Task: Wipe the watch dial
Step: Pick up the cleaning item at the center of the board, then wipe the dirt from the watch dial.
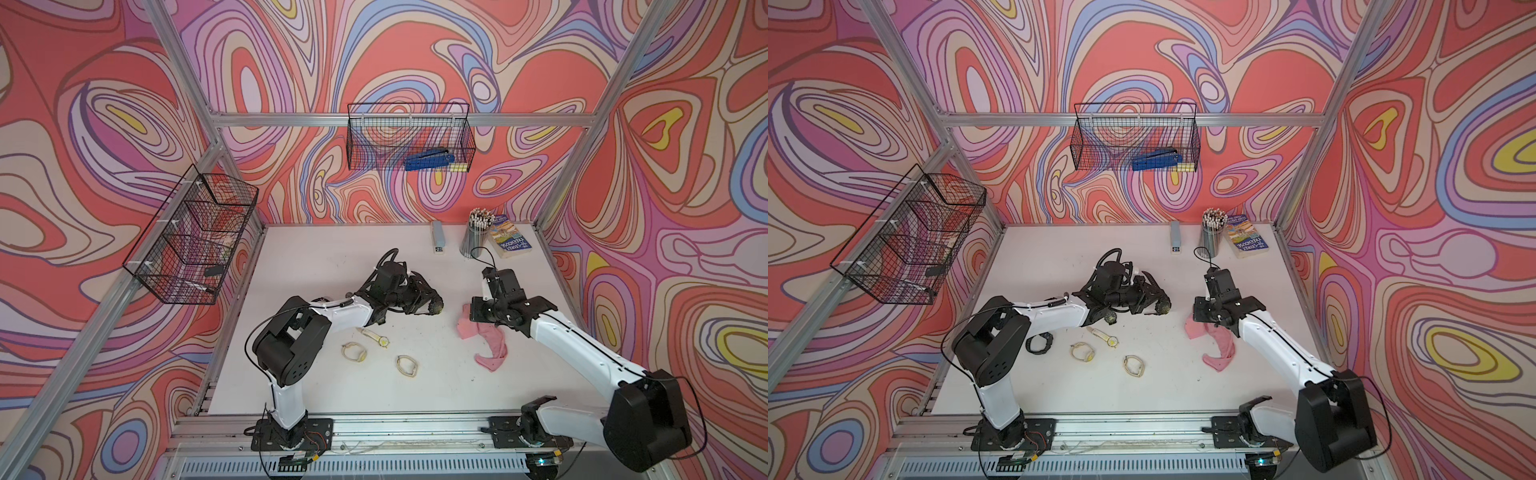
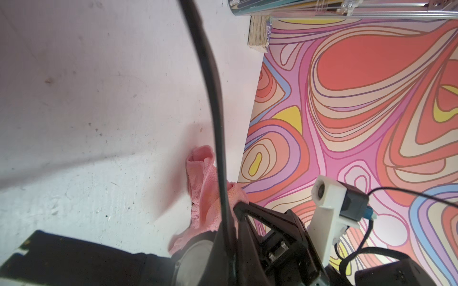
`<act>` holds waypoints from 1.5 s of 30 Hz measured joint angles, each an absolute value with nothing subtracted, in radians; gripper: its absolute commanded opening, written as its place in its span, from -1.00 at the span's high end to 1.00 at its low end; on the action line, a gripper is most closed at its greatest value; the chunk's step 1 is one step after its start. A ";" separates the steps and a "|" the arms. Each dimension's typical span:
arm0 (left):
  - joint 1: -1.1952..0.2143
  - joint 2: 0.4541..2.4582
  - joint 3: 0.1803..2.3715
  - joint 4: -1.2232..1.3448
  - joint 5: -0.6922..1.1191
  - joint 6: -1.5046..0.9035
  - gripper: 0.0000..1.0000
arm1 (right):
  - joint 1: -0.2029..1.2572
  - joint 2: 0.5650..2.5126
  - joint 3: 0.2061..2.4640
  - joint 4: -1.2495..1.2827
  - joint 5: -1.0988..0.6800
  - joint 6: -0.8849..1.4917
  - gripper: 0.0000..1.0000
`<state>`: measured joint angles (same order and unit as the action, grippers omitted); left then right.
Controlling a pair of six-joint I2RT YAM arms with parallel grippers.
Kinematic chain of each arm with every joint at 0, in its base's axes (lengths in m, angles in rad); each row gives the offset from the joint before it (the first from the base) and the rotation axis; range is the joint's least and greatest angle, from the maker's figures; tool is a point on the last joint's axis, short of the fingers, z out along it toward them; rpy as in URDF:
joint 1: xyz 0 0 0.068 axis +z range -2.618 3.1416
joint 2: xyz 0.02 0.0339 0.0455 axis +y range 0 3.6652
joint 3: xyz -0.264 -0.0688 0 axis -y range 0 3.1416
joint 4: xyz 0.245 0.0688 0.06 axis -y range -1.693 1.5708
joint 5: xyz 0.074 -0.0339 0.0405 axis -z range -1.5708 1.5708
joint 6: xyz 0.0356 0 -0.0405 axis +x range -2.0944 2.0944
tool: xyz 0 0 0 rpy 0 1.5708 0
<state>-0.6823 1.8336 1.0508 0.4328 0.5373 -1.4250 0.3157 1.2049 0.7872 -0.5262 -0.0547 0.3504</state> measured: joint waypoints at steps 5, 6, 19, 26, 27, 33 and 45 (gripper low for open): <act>-0.702 1.805 1.051 0.431 0.525 -1.403 1.00 | 0.316 1.119 0.678 -0.395 -0.197 0.365 1.00; -0.707 1.799 1.051 0.430 0.522 -1.398 1.00 | 0.316 1.102 0.658 -0.361 -0.225 0.369 1.00; -0.751 1.771 1.051 0.411 0.488 -1.368 1.00 | 0.318 0.905 0.470 0.033 -0.443 0.439 1.00; -0.760 1.764 1.051 0.386 0.461 -1.365 1.00 | 0.358 0.918 0.454 0.120 -0.453 0.447 1.00; -0.761 1.761 1.051 0.385 0.455 -1.365 1.00 | 0.369 0.918 0.448 0.127 -0.450 0.447 1.00; -0.767 1.740 1.025 0.425 0.427 -1.397 1.00 | 0.429 0.931 0.416 0.183 -0.407 0.447 1.00; -0.786 1.735 1.021 0.469 0.391 -1.431 1.00 | 0.443 0.963 0.377 0.247 -0.278 0.439 1.00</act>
